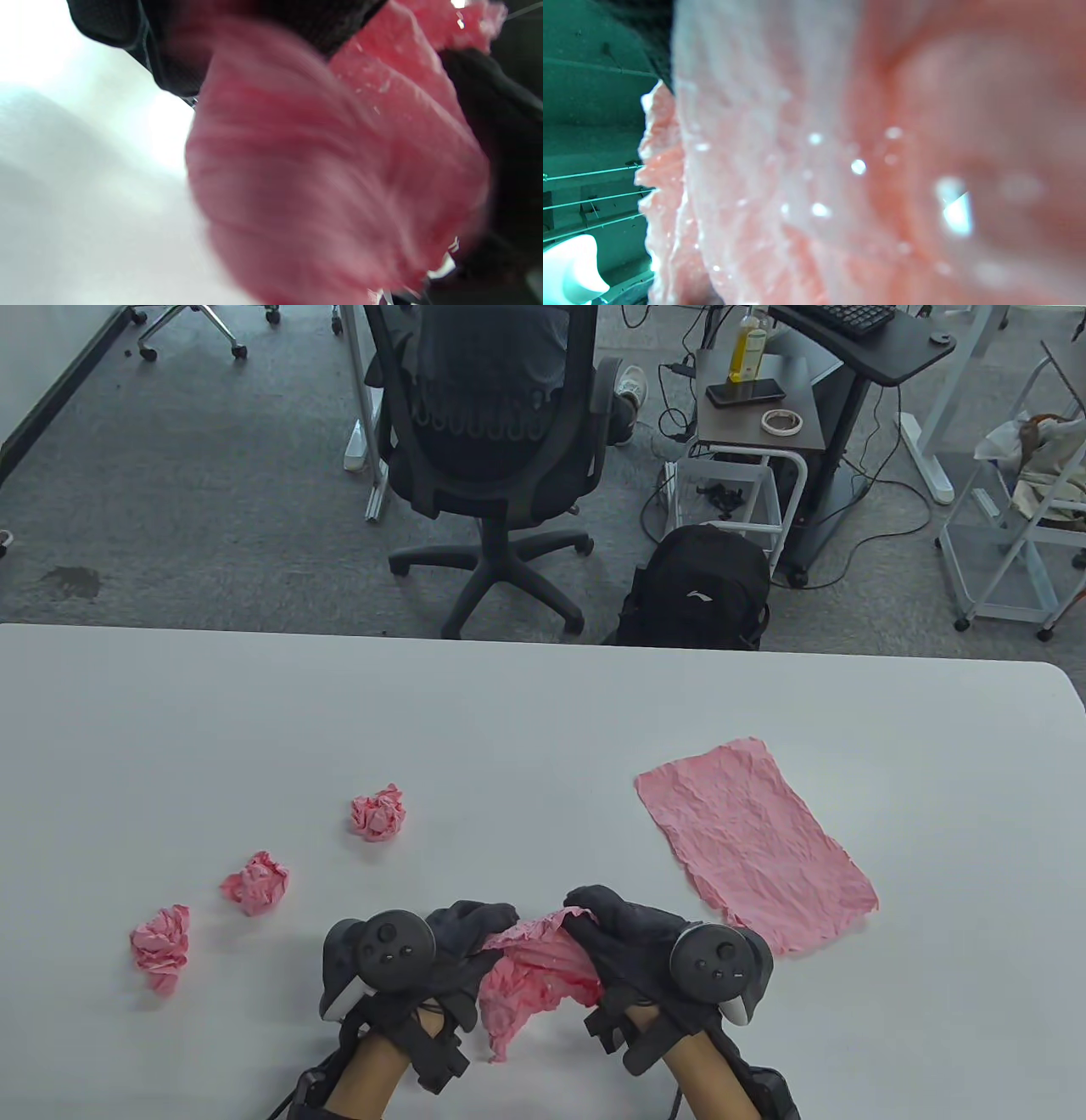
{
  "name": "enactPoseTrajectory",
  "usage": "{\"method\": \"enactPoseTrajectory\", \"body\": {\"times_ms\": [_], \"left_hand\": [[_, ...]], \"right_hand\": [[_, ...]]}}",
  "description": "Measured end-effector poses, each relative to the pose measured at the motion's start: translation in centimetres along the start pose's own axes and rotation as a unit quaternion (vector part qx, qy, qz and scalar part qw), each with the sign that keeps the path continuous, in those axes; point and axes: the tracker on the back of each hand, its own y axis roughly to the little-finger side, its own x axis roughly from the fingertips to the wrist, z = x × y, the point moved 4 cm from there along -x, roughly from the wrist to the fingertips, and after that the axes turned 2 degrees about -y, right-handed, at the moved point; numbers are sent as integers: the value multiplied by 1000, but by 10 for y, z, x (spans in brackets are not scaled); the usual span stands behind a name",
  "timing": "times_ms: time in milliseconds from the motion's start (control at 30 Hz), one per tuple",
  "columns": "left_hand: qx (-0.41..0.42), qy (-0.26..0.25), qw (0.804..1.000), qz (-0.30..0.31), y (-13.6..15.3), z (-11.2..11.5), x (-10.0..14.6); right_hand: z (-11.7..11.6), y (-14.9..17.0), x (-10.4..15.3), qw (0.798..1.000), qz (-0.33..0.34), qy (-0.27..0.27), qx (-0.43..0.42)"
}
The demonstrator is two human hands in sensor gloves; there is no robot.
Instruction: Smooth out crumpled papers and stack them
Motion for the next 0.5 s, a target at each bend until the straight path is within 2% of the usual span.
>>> {"method": "enactPoseTrajectory", "body": {"times_ms": [100, 167, 233, 267, 333, 367, 400, 467, 500], "left_hand": [[40, 12, 999, -7, 9, -2, 0], [79, 30, 996, -13, 12, 2, -2], [160, 51, 986, 23, 10, 5, -3], [242, 57, 968, 45, 9, 8, -2], [390, 59, 916, 77, 7, 11, -5], [445, 80, 888, 79, 4, 13, -6], [455, 97, 881, 83, 3, 15, -6], [420, 97, 897, 94, 3, 16, -5], [391, 79, 913, 79, 5, 15, -5]], "right_hand": [[10, 5, -1, 999, 1, 27, -36], [13, 9, -3, 997, 1, 2, -79], [17, 13, -4, 993, -5, -5, -122], [21, 18, 0, 986, -20, -5, -163], [25, 27, 5, 976, -46, 8, -213], [24, 30, 4, 974, -49, -2, -219], [22, 31, 4, 976, -51, -14, -212], [24, 33, 5, 981, -51, 6, -189], [25, 34, 6, 981, -55, 23, -185]]}}
